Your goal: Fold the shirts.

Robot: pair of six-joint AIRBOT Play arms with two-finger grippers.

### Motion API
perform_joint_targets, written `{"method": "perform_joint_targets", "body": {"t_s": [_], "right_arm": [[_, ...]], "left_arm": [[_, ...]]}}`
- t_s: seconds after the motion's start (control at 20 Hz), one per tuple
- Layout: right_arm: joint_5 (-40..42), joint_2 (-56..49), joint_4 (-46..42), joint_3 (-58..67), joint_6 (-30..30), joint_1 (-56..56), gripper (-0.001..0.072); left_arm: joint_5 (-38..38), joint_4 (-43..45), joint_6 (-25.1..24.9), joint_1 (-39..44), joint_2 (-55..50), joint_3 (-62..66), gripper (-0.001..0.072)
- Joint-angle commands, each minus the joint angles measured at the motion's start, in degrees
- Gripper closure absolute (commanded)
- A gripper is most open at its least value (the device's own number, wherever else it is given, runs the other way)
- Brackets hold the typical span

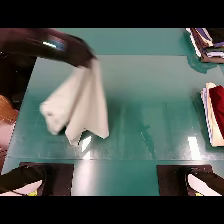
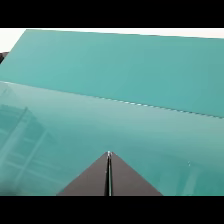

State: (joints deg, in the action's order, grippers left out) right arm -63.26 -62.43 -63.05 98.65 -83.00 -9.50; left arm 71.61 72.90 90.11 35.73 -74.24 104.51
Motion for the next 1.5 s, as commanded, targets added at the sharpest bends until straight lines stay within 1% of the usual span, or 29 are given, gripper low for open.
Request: {"method": "perform_joint_targets", "body": {"t_s": [0.0, 0.05, 0.1, 0.15, 0.2, 0.3, 0.4, 0.45, 0.55, 0.6, 0.65, 0.75, 0.85, 0.9, 1.1, 1.15, 1.2, 1.25, 1.35, 1.4, 1.45], "right_arm": [[-0.68, 0.02, -0.02, 0.04, -0.07, -0.02, 0.0692], [-1.16, 0.02, -0.04, 0.04, -0.04, -0.02, 0.0693], [-1.73, 0.02, -0.09, 0.04, -0.04, -0.02, 0.0692], [-2.10, 0.00, -0.11, 0.04, -0.04, -0.02, 0.0692], [-2.25, 0.00, -0.13, 0.04, -0.04, -0.02, 0.0692], [-2.27, 0.02, -0.13, 0.04, -0.04, -0.02, 0.0692], [-2.36, 0.00, -0.07, 0.04, -0.04, -0.02, 0.0692], [-2.49, 0.00, -0.07, 0.04, -0.04, -0.02, 0.0692], [-2.54, 0.00, -0.07, 0.04, -0.04, -0.02, 0.0692], [-2.56, 0.00, -0.07, 0.04, -0.04, -0.02, 0.0692], [-2.82, 0.00, -0.07, 0.04, -0.04, -0.02, 0.0692], [-4.46, -0.02, -0.07, 0.02, -0.04, -0.04, 0.0692], [-6.43, -0.04, -0.13, 0.02, -0.04, -0.02, 0.0692], [-6.95, -0.02, -0.13, 0.02, -0.04, -0.02, 0.0692], [-8.17, -0.04, -0.42, 0.02, -0.07, -0.02, 0.0692], [-8.50, -0.04, -1.68, 0.00, -0.09, -0.04, 0.0692], [-8.94, 0.00, -2.60, -0.31, -0.13, -0.02, 0.0692], [-9.38, 0.07, -3.37, -1.14, -0.96, 0.00, 0.0692], [-10.80, 0.72, -3.41, -4.42, -1.20, 1.07, 0.0692], [-11.15, 1.33, -3.43, -6.95, -1.20, 1.81, 0.0692], [-11.56, 2.25, -3.54, -10.29, -1.20, 3.13, 0.0692]], "left_arm": [[-5.90, 0.02, -3.80, 10.58, -9.90, 0.11, 0.0684], [-6.47, 0.07, -4.20, 10.93, -11.26, 0.13, 0.0681], [-6.62, 1.07, -5.38, 10.58, -11.54, 0.11, 0.0514], [-6.40, 3.28, -5.44, 9.51, -11.30, 0.26, 0.0200], [-5.70, 5.42, -4.94, 7.74, -10.73, 0.39, 0.0160], [-2.14, 9.57, -4.96, 1.86, -9.51, 0.37, 0.0158], [2.14, 10.27, -4.76, -6.12, -9.68, -0.48, 0.0159], [2.25, 8.15, -4.52, -10.12, -9.81, -2.64, 0.0159], [-0.20, 0.52, -4.81, -15.91, -11.23, -9.05, 0.0159], [-2.01, -1.92, -5.84, -17.55, -12.52, -12.09, 0.0159], [-3.98, -2.34, -6.45, -18.64, -14.49, -14.62, 0.0159], [-4.96, -4.46, -6.64, -19.85, -19.71, -16.00, 0.0159], [-6.21, -11.19, -9.90, -19.63, -24.37, -16.00, 0.0159], [-7.56, -13.09, -10.75, -19.30, -26.01, -16.00, 0.0159], [-10.95, -14.93, -10.69, -17.62, -29.66, -16.00, 0.0160], [-11.87, -14.71, -10.84, -17.07, -29.70, -16.00, 0.0161], [-12.68, -14.75, -10.93, -16.83, -29.68, -15.80, 0.0288], [-12.90, -14.75, -10.91, -16.85, -29.68, -15.41, 0.0435], [-13.07, -14.49, -10.88, -17.16, -29.62, -14.01, 0.0658], [-12.04, -14.43, -10.88, -17.68, -29.57, -12.81, 0.0683], [-10.40, -14.40, -10.88, -18.64, -29.38, -11.06, 0.0683]]}}
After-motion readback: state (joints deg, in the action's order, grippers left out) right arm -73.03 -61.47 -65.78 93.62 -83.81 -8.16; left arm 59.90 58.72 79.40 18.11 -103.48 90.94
